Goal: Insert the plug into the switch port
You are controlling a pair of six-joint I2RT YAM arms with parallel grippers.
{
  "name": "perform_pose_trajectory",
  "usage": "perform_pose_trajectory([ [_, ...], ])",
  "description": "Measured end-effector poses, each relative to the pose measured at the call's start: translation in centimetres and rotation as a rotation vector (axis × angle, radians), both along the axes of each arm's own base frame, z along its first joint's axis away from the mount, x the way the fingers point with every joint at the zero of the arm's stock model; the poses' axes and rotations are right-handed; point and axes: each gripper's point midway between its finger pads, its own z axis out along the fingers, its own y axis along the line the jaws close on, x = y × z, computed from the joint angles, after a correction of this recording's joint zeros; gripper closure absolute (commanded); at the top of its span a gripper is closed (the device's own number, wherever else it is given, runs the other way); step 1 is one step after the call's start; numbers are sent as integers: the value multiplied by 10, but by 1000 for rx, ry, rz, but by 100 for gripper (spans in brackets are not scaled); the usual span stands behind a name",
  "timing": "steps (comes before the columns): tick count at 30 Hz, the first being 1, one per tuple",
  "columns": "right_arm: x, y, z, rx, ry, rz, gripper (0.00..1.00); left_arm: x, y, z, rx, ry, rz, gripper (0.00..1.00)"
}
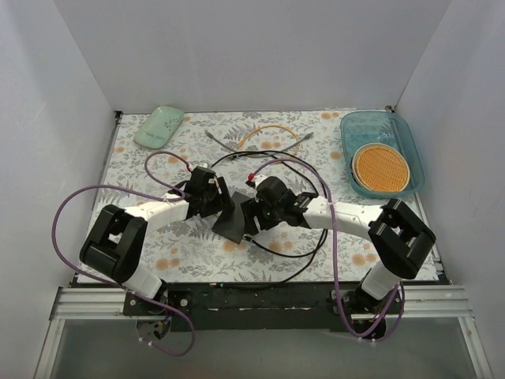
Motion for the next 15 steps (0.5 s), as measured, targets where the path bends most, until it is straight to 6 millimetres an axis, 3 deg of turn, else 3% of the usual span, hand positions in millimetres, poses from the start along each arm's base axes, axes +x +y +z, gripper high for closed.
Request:
perform_pose_trajectory([
  [1,3,-1,5,5,-22,-4,12,4,3,0,7,7,4,31],
  [4,9,-4,18,11,-77,-14,7,11,12,1,34,24,8,25],
  [8,10,-14,39,23,-143,-2,7,22,19,14,67,12,7,13],
  [15,-10,-12,70,82,-253,133,10,48,28,61,57,-45,-18,11],
])
